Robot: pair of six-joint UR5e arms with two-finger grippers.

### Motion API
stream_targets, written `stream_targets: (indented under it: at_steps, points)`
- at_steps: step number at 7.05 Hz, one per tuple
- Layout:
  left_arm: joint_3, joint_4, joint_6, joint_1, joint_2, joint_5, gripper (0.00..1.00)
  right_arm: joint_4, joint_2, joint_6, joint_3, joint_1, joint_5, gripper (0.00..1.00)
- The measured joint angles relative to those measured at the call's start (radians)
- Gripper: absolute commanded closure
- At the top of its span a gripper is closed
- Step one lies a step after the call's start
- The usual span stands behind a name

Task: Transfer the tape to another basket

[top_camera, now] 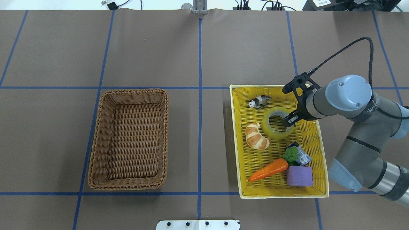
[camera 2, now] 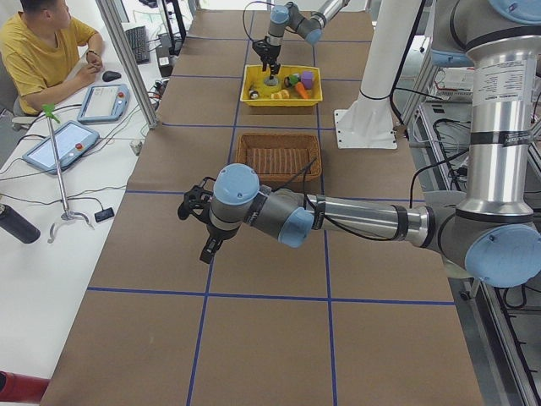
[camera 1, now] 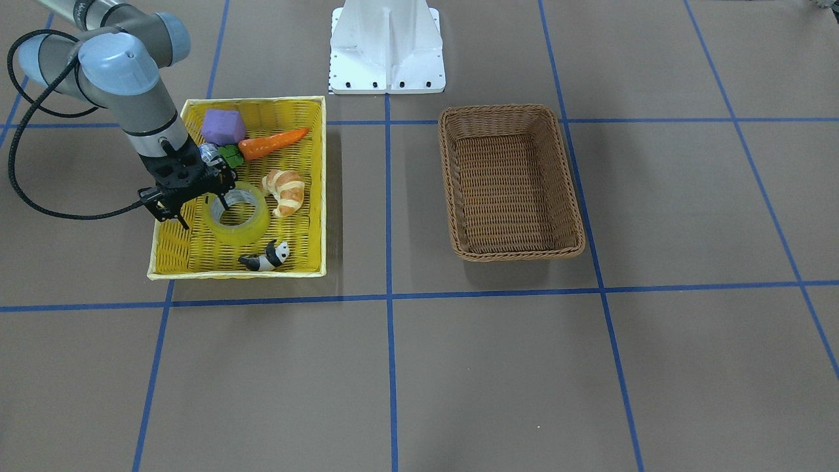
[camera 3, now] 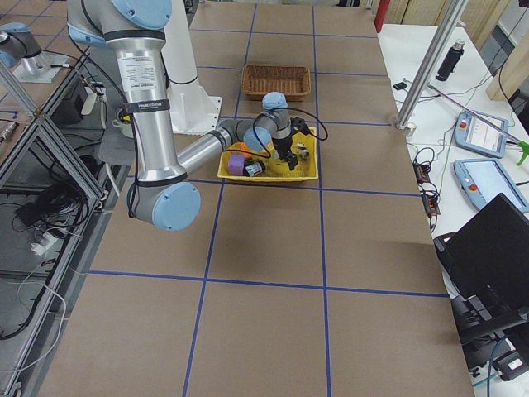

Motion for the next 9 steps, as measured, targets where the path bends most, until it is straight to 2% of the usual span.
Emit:
stream_targets:
  at_steps: [1,2,4,6,9]
  points:
    - [0.002,-0.001,0.0,0.0,0.0,0.0,0.01,0.001,0.014,-0.011,-0.02,-0.005,0.001,0.84]
    - [0.004,-0.003,0.0,0.0,0.0,0.0,0.01,-0.001,0.034,-0.015,-0.039,-0.01,0.004,1.0]
    - [0.006,-0.008,0.0,0.0,0.0,0.0,0.01,-0.036,0.047,-0.073,-0.046,0.003,0.004,1.0]
    - [0.007,-0.01,-0.001,0.0,0.0,0.0,0.01,-0.089,0.039,-0.198,-0.009,0.072,0.013,1.0]
    - [-0.004,-0.029,-0.006,0.0,-0.004,-0.02,0.01,-0.086,0.058,-0.221,0.025,0.248,0.131,1.0]
